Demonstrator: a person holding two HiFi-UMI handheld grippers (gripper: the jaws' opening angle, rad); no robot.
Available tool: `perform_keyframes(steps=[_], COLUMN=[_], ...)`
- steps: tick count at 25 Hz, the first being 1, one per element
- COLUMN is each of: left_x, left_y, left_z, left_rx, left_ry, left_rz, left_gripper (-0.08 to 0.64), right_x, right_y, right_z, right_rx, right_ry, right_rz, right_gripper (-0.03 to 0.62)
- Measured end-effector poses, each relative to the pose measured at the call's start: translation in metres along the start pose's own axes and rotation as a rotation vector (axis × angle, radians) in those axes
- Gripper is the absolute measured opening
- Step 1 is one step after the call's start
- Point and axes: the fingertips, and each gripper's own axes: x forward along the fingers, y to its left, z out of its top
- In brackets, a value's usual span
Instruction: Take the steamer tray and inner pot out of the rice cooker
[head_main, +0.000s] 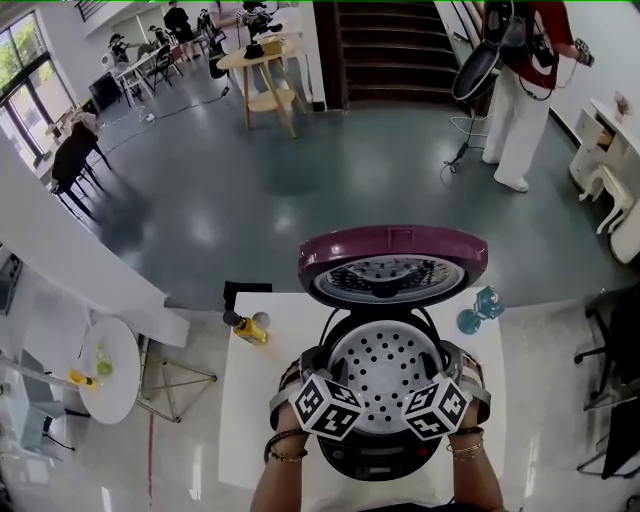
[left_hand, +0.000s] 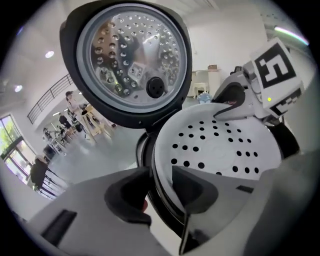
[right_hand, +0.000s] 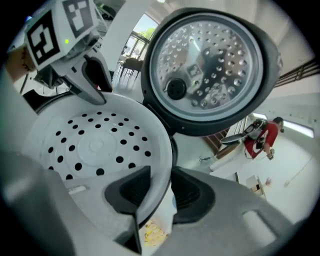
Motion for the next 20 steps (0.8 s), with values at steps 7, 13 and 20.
perform_keyframes(steps=[7,13,20], left_x=[-0.008,-0.014,-0.035], left_y=[-0.005,-0.005,-0.012], left_z=[0.0,-0.003,0.0], left_rx=[-0.057,-0.023,-0.063], left_ry=[-0.059,-0.06,-0.137], left_rz=[-0.044,-0.042,-0.088], left_gripper=[0.143,0.144,0.144], right_x=[-0.029,-0.059,-0.084], right_y=[-0.021,-0.033,-0.045], right_z=[0.021,0.045,0.041], right_rx=[0.092,0.217,0.265], right_ry=[-0.155,-0.31,-0.364], right_rz=[-0.08,-0.109,-0.167], right_gripper=[0.091,0.014,0.014])
